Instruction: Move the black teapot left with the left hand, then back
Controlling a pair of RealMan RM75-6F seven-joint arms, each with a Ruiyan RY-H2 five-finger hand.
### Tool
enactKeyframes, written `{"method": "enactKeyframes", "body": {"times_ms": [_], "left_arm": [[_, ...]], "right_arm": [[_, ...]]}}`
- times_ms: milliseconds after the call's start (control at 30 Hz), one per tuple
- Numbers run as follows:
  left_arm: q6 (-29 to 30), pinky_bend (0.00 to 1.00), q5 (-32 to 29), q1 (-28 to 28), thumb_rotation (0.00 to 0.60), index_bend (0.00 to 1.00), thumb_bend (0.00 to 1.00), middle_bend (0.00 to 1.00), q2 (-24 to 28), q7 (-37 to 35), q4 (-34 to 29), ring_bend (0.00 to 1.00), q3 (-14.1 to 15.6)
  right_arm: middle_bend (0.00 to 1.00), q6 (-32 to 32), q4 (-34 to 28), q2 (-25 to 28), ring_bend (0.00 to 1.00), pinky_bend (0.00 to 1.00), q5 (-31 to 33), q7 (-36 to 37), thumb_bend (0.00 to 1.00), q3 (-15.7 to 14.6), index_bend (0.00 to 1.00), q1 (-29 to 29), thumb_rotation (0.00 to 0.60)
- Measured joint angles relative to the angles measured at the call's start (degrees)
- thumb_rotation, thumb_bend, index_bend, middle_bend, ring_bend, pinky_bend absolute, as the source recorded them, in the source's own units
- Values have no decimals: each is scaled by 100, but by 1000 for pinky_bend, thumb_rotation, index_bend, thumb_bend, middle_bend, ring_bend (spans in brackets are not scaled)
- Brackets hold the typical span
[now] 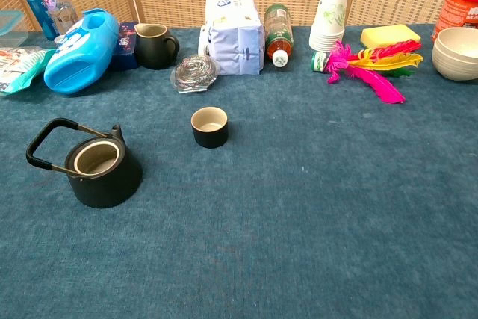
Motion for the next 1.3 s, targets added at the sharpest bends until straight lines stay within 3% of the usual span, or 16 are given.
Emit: {"method": "enactKeyframes", "body": {"times_ms": [467, 800, 1000, 1300], "left_arm": [[-124, 0, 164, -82, 600, 0, 0, 0, -8, -294, 5, 0, 51], [-180, 0, 1442, -548, 600, 0, 0, 0, -368, -518, 320, 0, 169], [-571, 0, 1782, -850, 600, 0, 0, 0, -673, 257, 90, 0, 238], [-1403, 0, 1702, -1262, 600, 0, 0, 0, -1514, 1763, -264, 0, 150]], "right_arm": [[0, -58, -67, 32, 0, 0, 43, 51, 0, -5, 0, -3, 600], [0, -97, -154, 79, 0, 0, 48, 86, 0, -16, 0, -4, 600], [0, -127, -163, 105, 0, 0, 75, 137, 0, -15, 0, -4, 600], [0, -138, -195, 161, 0, 0, 75, 237, 0, -17, 0, -9, 600]]}}
